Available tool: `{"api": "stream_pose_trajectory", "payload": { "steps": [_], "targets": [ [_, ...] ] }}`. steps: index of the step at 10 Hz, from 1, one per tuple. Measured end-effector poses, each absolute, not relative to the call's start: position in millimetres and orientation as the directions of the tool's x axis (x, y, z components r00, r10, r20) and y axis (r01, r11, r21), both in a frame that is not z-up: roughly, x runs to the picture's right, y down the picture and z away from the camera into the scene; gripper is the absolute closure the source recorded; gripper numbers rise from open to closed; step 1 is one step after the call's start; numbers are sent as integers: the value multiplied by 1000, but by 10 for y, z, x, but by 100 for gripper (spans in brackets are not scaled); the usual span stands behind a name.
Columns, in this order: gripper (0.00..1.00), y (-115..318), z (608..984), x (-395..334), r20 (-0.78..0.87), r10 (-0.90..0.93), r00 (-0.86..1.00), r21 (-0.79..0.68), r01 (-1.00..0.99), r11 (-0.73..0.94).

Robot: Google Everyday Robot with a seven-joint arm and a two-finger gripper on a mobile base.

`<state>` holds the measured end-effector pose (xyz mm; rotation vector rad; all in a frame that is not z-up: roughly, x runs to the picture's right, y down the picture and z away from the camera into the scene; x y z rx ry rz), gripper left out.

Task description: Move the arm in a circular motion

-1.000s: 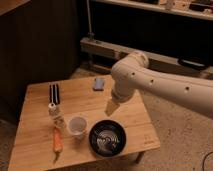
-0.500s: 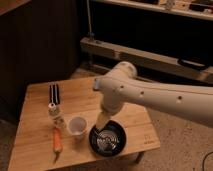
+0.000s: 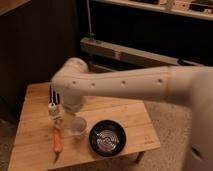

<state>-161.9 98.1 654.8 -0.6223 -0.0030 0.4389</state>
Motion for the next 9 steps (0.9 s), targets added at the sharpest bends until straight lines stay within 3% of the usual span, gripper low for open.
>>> {"api": "stream_pose_trajectory", "payload": {
  "steps": [4,9],
  "targets": [
    [20,351,6909,-2160,-92,374,923,-542,-362,759],
    [20,-507,7592,-1601,-169,481,860,-515,-493,701]
  ]
}}
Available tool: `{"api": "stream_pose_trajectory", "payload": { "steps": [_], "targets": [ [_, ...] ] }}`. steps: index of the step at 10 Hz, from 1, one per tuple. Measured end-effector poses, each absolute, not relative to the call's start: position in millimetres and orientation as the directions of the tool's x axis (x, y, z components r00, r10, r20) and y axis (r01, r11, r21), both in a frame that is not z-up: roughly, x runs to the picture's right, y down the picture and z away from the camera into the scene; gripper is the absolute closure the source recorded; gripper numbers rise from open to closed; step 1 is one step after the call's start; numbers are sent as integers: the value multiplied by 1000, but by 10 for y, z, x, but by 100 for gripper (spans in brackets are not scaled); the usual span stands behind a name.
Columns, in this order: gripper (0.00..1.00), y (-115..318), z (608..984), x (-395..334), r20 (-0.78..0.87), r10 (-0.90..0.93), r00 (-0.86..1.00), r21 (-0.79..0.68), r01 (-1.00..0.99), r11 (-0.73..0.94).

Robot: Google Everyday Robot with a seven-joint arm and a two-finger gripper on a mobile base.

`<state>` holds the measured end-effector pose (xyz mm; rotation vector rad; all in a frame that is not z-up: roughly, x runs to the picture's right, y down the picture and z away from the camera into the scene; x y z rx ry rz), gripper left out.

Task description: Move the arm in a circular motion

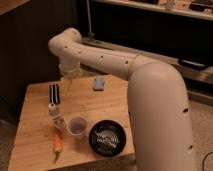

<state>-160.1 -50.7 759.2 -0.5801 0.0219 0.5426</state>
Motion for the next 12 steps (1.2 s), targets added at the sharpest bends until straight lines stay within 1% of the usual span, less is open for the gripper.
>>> {"api": "stream_pose_trajectory", "payload": {
  "steps": [2,3,5,8,10,12],
  "targets": [
    [20,-636,7808,-1056,-234,550,802,-497,-585,641],
    [20,-614,7846,-706,-273,588,761,-481,-637,602],
    [20,-543,7819,-244,-317,639,701,-449,-704,550],
    [20,-309,7671,445,-387,689,613,-390,-785,480],
    [20,10,7489,929,-428,723,543,-349,-837,422],
    [20,365,7263,1136,-444,733,515,-337,-854,396]
  ]
}}
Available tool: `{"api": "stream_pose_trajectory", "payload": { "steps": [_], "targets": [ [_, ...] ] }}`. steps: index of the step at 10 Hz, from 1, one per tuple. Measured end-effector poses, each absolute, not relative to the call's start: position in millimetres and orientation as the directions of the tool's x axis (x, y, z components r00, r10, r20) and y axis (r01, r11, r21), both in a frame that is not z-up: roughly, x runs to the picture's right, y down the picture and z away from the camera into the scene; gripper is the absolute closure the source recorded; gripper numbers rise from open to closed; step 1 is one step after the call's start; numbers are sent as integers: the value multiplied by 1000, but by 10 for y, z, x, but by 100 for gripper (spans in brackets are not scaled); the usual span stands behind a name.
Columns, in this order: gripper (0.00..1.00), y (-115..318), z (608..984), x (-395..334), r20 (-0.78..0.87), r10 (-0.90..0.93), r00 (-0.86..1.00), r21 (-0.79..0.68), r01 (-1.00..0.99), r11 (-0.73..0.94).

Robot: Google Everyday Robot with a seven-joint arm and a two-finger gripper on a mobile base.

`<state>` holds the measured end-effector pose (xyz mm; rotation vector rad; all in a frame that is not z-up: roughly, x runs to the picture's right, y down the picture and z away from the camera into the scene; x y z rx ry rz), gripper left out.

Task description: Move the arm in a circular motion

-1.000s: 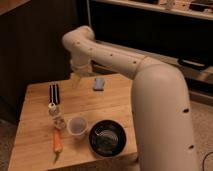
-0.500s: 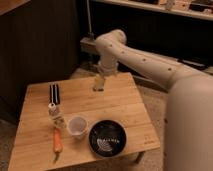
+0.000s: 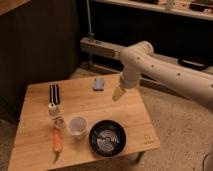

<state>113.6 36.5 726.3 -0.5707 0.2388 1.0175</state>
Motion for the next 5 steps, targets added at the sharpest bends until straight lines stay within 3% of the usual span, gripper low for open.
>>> {"api": "stream_pose_trajectory", "payload": {
  "steps": [5],
  "targets": [
    [20,1296,6580,554,-451,675,584,-395,-808,437]
  ]
}}
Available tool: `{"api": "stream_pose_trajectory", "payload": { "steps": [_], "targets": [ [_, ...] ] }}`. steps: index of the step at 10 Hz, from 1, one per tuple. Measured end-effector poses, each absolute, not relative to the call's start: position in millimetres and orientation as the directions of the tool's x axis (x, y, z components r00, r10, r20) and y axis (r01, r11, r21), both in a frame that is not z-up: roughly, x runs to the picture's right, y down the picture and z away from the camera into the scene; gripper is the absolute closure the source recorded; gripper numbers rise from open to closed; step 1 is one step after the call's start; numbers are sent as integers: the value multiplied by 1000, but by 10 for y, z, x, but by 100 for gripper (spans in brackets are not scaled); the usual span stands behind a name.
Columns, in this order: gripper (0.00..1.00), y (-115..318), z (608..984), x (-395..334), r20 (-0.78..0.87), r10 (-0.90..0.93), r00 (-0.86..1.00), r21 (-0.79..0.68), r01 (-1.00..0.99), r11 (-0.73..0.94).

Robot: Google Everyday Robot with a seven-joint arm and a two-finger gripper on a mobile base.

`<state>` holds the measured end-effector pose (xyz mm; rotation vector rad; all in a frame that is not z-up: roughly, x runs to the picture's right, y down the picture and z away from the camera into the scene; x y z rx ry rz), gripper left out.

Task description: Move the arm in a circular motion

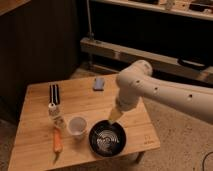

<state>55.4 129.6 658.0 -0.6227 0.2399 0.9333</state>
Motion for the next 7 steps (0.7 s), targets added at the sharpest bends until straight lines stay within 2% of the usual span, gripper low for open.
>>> {"api": "stream_pose_trajectory", "payload": {
  "steps": [3,7],
  "targets": [
    [20,1626,6305,-145,-405,620,672,-472,-735,488],
    [20,1444,6436,-1125,-277,537,797,-566,-587,579]
  ]
}}
